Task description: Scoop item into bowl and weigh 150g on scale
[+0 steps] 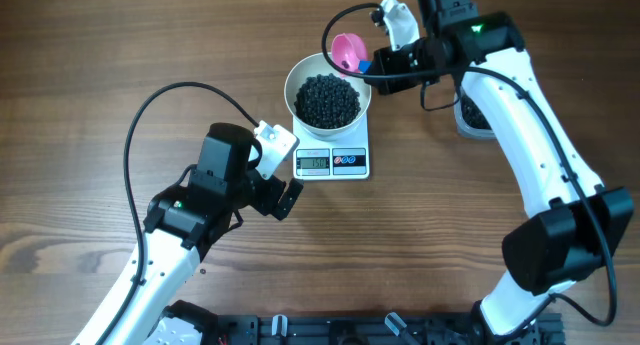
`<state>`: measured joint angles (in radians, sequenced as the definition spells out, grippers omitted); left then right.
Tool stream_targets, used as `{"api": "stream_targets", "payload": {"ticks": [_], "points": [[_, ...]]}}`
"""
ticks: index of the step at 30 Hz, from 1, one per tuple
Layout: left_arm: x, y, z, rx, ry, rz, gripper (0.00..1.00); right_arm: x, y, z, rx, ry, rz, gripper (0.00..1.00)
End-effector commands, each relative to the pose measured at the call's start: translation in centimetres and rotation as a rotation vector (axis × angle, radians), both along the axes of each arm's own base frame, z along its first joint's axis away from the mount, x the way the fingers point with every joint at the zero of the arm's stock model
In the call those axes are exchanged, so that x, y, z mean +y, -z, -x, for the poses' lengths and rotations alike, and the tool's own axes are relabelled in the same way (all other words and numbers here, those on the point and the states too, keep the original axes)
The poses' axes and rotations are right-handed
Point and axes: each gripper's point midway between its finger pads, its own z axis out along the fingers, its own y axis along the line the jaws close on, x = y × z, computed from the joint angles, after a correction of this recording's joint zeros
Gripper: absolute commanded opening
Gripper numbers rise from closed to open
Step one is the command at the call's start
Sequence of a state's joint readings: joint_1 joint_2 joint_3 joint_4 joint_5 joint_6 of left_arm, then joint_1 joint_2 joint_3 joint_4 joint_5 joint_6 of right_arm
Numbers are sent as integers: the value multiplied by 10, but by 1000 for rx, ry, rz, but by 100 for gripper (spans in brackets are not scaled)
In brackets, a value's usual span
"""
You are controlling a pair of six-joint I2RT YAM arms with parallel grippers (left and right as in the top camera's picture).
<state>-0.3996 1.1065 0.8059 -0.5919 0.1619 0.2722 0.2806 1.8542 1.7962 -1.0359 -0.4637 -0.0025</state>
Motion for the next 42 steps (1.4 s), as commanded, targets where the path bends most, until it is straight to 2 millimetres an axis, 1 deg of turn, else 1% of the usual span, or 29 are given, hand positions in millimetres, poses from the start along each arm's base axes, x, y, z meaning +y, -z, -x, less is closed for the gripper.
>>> {"api": "stream_targets", "payload": {"ticks": [1,4,8,12,14,16,20,24,26,30,33,39,42], "points": [[1,2,0,4,6,-3,100,-13,-43,0,-67,25,-88,4],[1,2,0,4,5,-3,100,-24,-52,-1,-73,43,-119,4],[1,2,0,4,6,-3,100,-48,-65,-2,-81,84,-161,4],[1,2,1,4,6,-4,100,-81,-71,-2,-76,160,-166,4],[1,2,0,4,5,-3,100,-103,-71,0,-67,202,-157,4],[1,2,0,4,6,-3,100,-118,-69,3,-54,230,-147,4],[1,2,1,4,6,-4,100,-152,-61,12,-12,283,-123,4],[1,2,0,4,6,-3,100,-180,-54,19,15,336,-85,4],[1,2,0,4,6,-3,100,-199,-48,24,38,381,-47,4],[1,2,0,4,6,-3,100,-225,-38,31,76,452,17,4],[1,2,0,4,5,-3,100,-240,-25,38,115,492,77,4],[1,2,0,4,6,-3,100,-254,-4,47,174,529,169,4],[1,2,0,4,6,-3,100,-269,6,54,213,599,253,4]]}}
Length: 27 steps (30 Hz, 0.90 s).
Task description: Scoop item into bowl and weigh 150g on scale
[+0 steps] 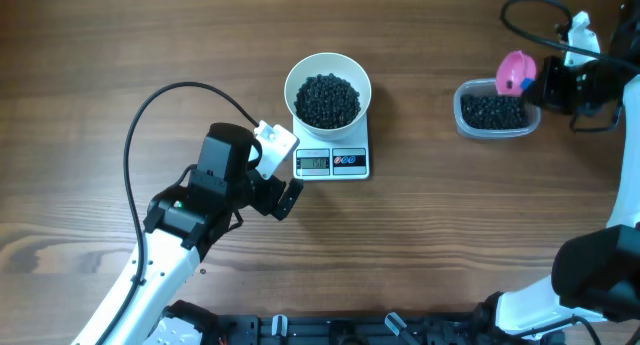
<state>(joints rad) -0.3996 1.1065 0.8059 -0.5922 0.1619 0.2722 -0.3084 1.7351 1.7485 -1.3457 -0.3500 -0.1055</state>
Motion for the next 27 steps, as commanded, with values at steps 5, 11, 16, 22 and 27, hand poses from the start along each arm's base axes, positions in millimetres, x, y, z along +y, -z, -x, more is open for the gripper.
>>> {"api": "stream_targets", "payload": {"ticks": [5,11,16,22,27], "points": [[1,2,0,4,6,-3,100,-20,17,16,101,46,227,4],[1,2,0,4,6,-3,100,-12,16,13,120,-19,440,4],[1,2,0,4,6,-3,100,-7,11,11,123,-63,588,4],[1,2,0,4,6,-3,100,-6,10,10,122,-70,614,4],[1,2,0,4,5,-3,100,-11,9,12,133,-63,642,4]]}}
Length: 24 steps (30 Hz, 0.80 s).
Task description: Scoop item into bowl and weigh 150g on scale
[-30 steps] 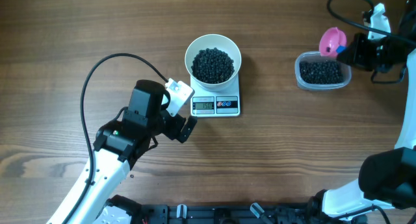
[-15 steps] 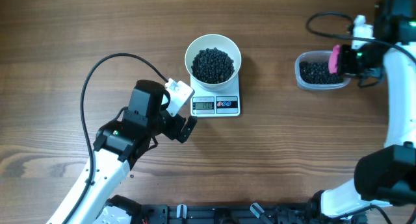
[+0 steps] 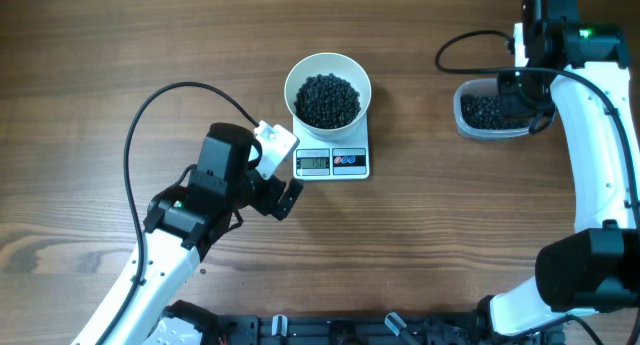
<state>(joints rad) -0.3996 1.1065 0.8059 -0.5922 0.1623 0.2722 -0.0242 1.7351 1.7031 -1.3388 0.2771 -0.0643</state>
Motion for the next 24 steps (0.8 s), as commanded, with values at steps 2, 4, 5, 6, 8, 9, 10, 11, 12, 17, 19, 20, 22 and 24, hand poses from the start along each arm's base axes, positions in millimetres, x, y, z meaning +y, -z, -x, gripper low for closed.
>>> {"api": "stream_targets", "payload": {"ticks": [2,4,5,6,8,9,10,11,12,17,19,20,22,24], "points": [[1,2,0,4,5,-3,100,-9,-8,5,-17,28,54,4],[1,2,0,4,5,-3,100,-9,-8,5,-14,28,54,4],[1,2,0,4,5,-3,100,-9,-8,6,-13,28,52,4],[1,2,0,4,5,-3,100,-6,-7,6,-13,24,37,4],[1,2,0,4,5,-3,100,1,-5,5,-14,16,-6,4],[1,2,0,4,5,-3,100,4,-4,5,-14,13,-20,4],[1,2,0,4,5,-3,100,4,-4,5,-14,13,-20,4],[1,2,0,4,5,-3,100,4,-4,5,-14,13,-20,4],[1,2,0,4,5,-3,100,4,-4,5,-15,14,-20,4],[1,2,0,4,5,-4,100,16,-2,0,-34,5,-95,4],[1,2,0,4,5,-4,100,23,-2,-4,-50,-4,-134,4],[1,2,0,4,5,-3,100,25,-2,-8,-63,-9,-146,5],[1,2,0,4,5,-3,100,26,-5,-17,-101,-13,-153,4],[1,2,0,4,5,-3,100,29,-6,-22,-123,-20,-169,4]]}}
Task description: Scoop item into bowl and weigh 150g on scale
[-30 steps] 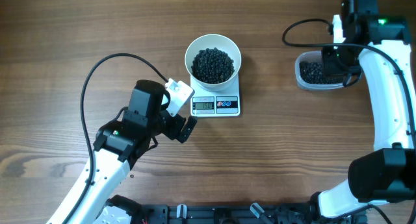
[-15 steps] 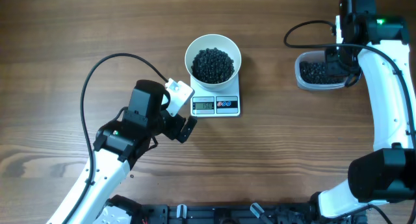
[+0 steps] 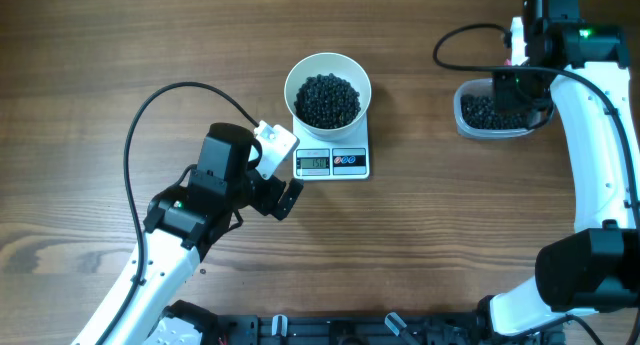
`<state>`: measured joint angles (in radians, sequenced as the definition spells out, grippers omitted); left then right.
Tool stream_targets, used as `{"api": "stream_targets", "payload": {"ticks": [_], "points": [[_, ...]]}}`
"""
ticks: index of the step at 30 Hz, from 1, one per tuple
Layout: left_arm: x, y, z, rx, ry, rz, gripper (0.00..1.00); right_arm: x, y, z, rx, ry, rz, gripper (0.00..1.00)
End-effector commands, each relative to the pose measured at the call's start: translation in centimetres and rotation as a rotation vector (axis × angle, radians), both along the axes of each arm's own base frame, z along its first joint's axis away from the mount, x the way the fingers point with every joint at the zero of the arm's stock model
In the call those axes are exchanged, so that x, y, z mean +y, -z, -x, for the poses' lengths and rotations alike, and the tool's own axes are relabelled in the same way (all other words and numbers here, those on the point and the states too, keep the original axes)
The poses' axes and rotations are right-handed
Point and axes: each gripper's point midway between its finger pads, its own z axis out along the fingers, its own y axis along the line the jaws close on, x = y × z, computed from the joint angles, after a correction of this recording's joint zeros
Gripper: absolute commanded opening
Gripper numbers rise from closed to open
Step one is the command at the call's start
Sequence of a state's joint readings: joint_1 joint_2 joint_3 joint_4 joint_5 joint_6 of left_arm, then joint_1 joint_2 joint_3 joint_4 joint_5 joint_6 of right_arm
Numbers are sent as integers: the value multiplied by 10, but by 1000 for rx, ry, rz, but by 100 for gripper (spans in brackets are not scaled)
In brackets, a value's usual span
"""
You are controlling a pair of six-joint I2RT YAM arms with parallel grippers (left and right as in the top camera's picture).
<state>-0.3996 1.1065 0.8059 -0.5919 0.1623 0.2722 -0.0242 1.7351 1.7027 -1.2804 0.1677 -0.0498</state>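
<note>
A white bowl (image 3: pixel 327 73) heaped with dark beans sits on the small digital scale (image 3: pixel 332 163), whose display is lit but too small to read. At the right a clear container (image 3: pixel 478 113) holds more dark beans. My right gripper (image 3: pixel 520 93) is down over the container's right half. Its fingers are hidden beneath the wrist, and the pink scoop is out of sight. My left gripper (image 3: pixel 286 197) rests low on the table just left of the scale, apart from it. Whether its fingers are open does not show from above.
The left arm's black cable (image 3: pixel 170 95) loops over the table to the left of the bowl. The right arm's white link (image 3: pixel 600 155) runs down the right edge. Wood tabletop (image 3: pixel 430 235) surrounds the scale and container.
The right wrist has barely shifted over the bean container and its cable loop has moved a little. The bowl, scale and left arm are unchanged.
The right gripper held the pink scoop tipped at the bowl's far-right rim. Then it held the scoop at the right end of the bean container. After that the wrist stood over the container with the scoop hidden, as now. The left arm never moved.
</note>
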Motion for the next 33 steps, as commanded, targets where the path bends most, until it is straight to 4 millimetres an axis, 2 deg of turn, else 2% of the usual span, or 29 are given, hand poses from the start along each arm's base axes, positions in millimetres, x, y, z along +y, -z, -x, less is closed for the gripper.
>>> {"api": "stream_targets", "payload": {"ticks": [1,6,11,15,18,23,28,33], "points": [[1,2,0,4,5,-4,100,13,-8,-10,-72,-11,-73,4],[1,2,0,4,5,-4,100,24,-14,-22,-130,-31,-147,4],[1,2,0,4,5,-4,100,31,-22,-23,-156,36,-258,4],[1,2,0,4,5,-4,100,37,-37,-27,-213,141,-400,4],[1,2,0,4,5,-4,100,39,-54,-38,-284,275,-544,4],[1,2,0,4,5,-4,100,35,-65,-51,-334,422,-670,4],[1,2,0,4,5,-4,100,28,-62,-48,-308,621,-736,4],[1,2,0,4,5,-4,100,31,-42,-29,-197,797,-759,4]]}}
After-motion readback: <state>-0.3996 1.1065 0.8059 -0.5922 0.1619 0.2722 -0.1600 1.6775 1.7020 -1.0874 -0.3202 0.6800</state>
